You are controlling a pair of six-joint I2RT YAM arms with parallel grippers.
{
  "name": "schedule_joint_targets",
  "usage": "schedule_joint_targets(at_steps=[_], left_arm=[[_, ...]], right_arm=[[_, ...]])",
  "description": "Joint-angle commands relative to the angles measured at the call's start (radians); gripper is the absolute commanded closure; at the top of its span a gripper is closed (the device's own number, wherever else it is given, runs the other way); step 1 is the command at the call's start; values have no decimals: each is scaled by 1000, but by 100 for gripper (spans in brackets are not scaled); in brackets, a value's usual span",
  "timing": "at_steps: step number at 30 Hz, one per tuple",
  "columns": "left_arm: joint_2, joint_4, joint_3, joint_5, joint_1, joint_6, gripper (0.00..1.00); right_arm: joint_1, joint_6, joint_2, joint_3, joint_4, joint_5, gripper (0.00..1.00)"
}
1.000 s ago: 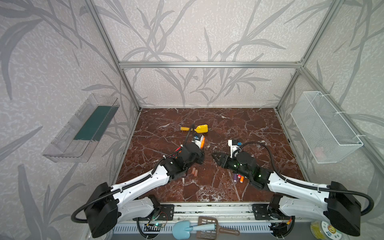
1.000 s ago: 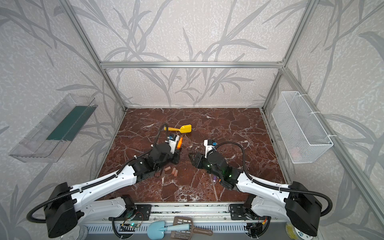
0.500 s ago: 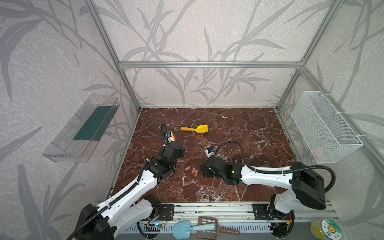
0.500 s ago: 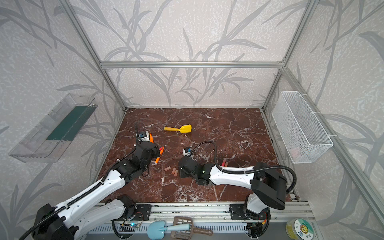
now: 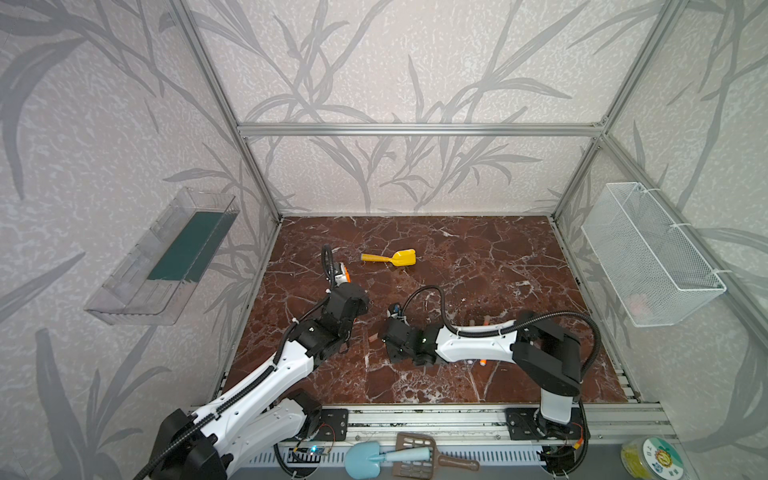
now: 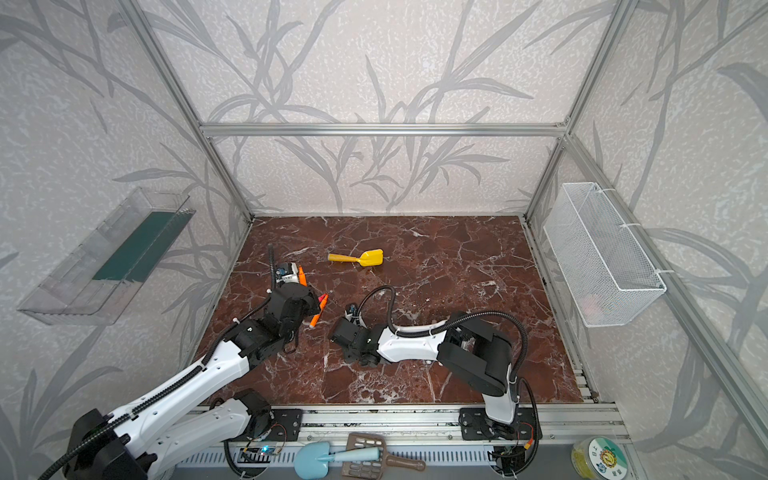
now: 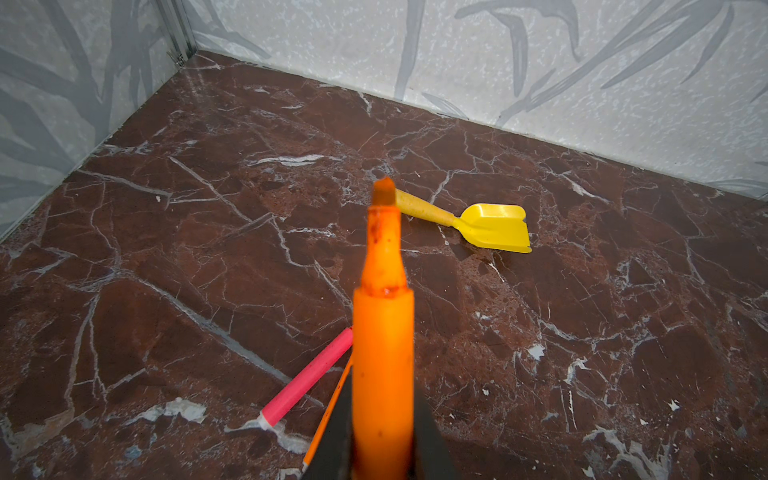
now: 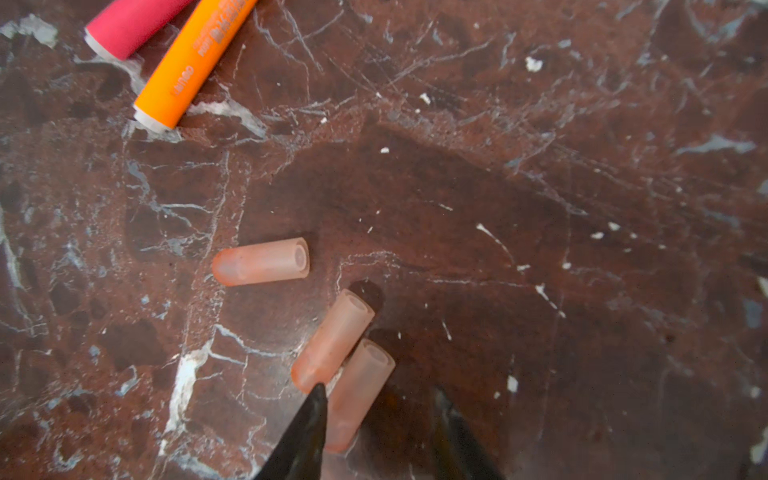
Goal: Insert the pens into the pen caps
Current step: 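Lower the right gripper onto a pale pink cap and grasp it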
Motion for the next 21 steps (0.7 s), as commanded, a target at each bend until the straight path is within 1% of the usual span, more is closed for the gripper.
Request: schedule_joint_targets(at_steps=[1,4,8,17,21], left_arm=[[-20,-3,-14,-7,5,-21,100],[-23,-6,-14,-6,5,-20,100],[-27,1,-17,0,4,-19,100],[-35,-3,-17,1,5,-19,100],[-38,0,-19,3,4,-17,100]], right_arm=[[7,-14,30,33,-49,9,61],[11,-9,36,32,-53,23,64],[13,-5,40,32,-77,55,73],[13,-13,110,92,-131,62,73],[13,0,91,69,-120,65,82]])
